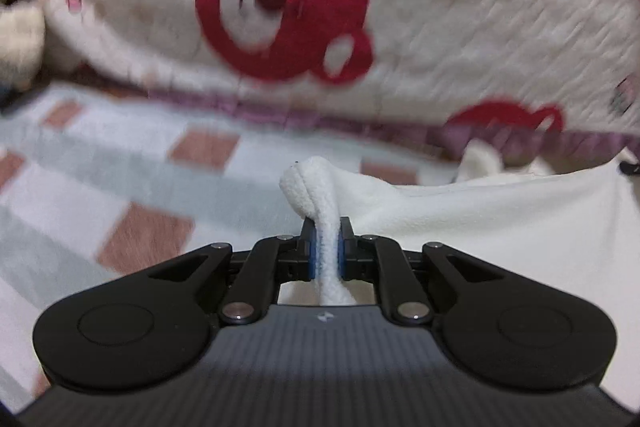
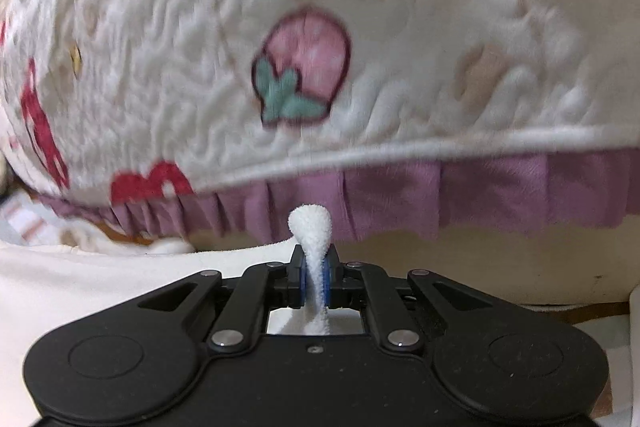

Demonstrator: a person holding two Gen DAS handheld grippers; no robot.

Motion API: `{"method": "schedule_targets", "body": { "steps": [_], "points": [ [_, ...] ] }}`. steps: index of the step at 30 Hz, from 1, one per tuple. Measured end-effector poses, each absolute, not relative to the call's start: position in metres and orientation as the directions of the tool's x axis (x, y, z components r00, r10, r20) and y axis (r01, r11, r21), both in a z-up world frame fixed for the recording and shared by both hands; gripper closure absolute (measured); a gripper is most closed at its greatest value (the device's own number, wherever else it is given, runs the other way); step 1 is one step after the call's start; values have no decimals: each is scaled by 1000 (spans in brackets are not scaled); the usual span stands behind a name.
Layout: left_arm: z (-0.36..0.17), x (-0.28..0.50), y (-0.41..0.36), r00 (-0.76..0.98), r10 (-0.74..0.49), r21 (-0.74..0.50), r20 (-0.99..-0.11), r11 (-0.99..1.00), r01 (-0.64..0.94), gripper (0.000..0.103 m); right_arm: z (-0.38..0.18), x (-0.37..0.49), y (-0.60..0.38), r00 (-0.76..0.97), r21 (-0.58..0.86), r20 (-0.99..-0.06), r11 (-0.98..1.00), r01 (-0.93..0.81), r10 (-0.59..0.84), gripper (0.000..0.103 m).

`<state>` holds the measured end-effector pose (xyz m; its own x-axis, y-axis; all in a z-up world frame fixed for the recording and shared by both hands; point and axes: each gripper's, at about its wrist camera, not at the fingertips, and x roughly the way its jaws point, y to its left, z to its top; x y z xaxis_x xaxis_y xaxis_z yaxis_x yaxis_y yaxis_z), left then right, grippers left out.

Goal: Fold clothes

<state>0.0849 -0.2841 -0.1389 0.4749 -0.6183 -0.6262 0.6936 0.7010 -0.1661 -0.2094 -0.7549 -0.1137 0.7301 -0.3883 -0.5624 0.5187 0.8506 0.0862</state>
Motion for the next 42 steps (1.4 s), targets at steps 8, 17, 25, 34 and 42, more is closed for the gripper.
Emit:
{"method": "schedule_targets", "body": {
  "steps": [8, 17, 25, 34, 42],
  "points": [
    [-148, 90, -285, 508, -533, -81, -677, 740, 668, 77, -125, -186, -744, 570, -149, -611, 786, 600, -550, 94],
    [-66, 50, -270, 447, -657, -165, -608, 654, 738, 53, -101, -189, -673, 620, -75, -609, 814, 576, -494, 65],
    [-95, -32, -285, 272, -614, -144, -741, 541, 829, 51, -147, -207, -550, 659, -105, -701, 953, 284, -273, 66],
    [-113, -36, -261, 337, -574, -113, -746, 608, 786, 31, -157, -266, -621, 766, 308, -619, 843, 441, -175, 103],
    [-117, -44, -252, 357, -573, -94, -738, 611, 786, 30, -158, -313, -629, 685, 178, -636, 796, 578, -355, 103]
  ]
}}
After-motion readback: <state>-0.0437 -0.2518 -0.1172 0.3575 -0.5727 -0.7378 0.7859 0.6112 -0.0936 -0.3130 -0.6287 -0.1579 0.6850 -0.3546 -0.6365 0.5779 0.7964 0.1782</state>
